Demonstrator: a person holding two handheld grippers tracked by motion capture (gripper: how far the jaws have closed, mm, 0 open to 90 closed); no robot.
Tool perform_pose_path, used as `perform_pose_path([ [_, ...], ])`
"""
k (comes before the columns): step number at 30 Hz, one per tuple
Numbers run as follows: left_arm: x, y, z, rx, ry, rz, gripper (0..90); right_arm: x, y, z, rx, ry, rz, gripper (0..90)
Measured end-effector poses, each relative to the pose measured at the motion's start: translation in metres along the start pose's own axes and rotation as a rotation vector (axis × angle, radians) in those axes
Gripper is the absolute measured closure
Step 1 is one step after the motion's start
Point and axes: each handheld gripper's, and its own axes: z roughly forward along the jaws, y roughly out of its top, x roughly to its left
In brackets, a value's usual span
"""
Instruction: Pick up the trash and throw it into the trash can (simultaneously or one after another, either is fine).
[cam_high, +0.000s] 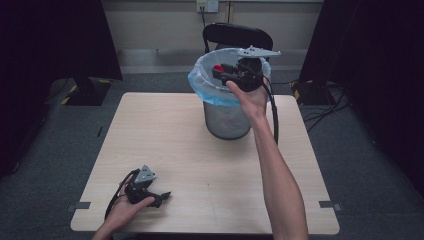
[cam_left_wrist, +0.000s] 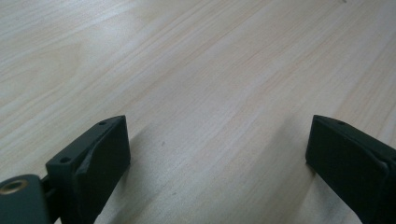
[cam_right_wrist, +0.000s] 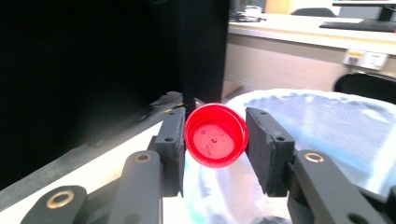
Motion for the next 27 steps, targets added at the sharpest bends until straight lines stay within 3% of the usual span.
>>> perform_pose_path([
  [5,0.0,0.0,0.0,0.0,0.001,-0.001,6.0,-0.01,0.0,-0.001,0.005,-0.062,0.011,59.8],
  [11,0.0,0.0,0.0,0.0,0.0,0.0,6.0,-0.02,-0.007,0.005,0.051,-0.115,0.02,59.6],
  [17,0.0,0.0,0.0,0.0,0.001,-0.001,6.0,-0.028,-0.012,0.006,0.061,-0.119,0.041,57.9],
  [21,0.0,0.0,0.0,0.0,0.0,0.0,6.0,-0.027,-0.009,0.005,0.06,-0.116,0.047,48.1],
  [27,0.0,0.0,0.0,0.0,0.0,0.0,5.9,-0.024,-0.008,0.003,0.049,-0.108,0.043,42.1],
])
